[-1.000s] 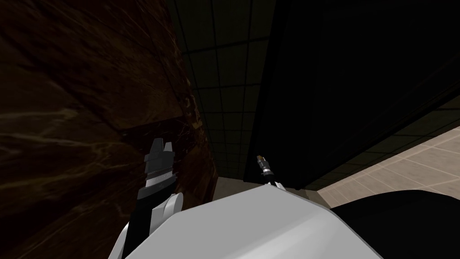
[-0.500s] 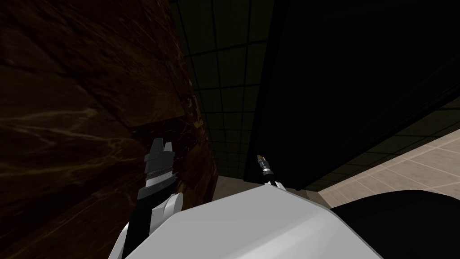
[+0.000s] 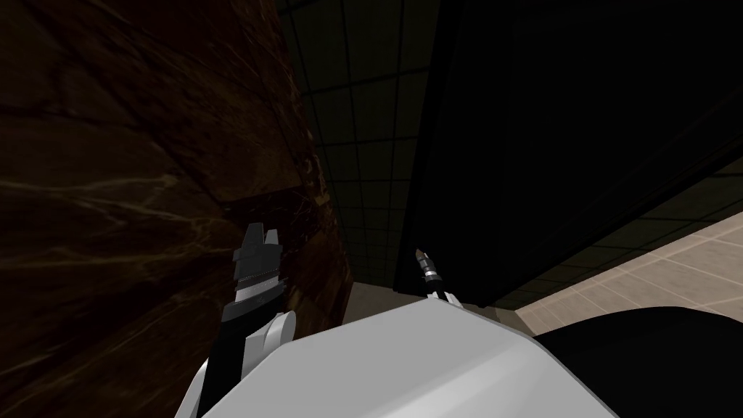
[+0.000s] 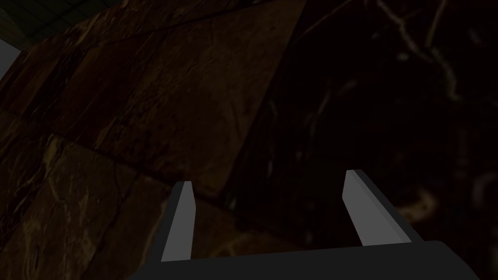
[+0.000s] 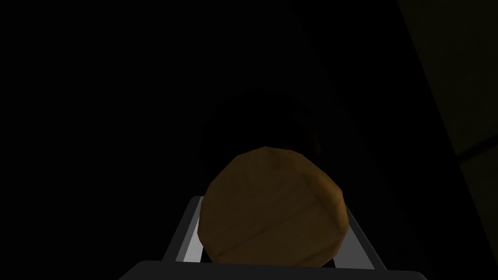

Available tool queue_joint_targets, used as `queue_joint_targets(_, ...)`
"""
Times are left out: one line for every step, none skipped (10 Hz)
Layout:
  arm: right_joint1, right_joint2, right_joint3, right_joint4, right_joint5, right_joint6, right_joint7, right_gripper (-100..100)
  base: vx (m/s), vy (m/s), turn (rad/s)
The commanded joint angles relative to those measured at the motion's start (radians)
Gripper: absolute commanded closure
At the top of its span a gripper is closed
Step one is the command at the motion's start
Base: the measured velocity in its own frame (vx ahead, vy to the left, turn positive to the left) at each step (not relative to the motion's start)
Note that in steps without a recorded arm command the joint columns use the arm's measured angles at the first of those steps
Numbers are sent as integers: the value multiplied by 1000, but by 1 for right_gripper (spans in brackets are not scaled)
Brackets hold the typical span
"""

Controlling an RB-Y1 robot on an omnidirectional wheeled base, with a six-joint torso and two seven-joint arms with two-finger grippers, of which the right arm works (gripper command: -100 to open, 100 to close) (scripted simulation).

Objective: Pull the door open

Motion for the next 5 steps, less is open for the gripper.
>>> queue_joint_targets(-6, -2, 19, 3, -24, -7, -47, 100, -34, -7, 38)
queue_joint_targets(-7, -6, 32, 6, -45, -6, -77, 100, -47, -10, 46)
queue_joint_targets(-7, -6, 32, 6, -45, -6, -86, 100, -33, -11, 24)
queue_joint_targets(-8, -11, 45, 9, -67, -6, -124, 100, -36, -13, 40)
queue_joint_targets(-8, -11, 45, 9, -67, -6, -126, 100, -32, -6, 30)
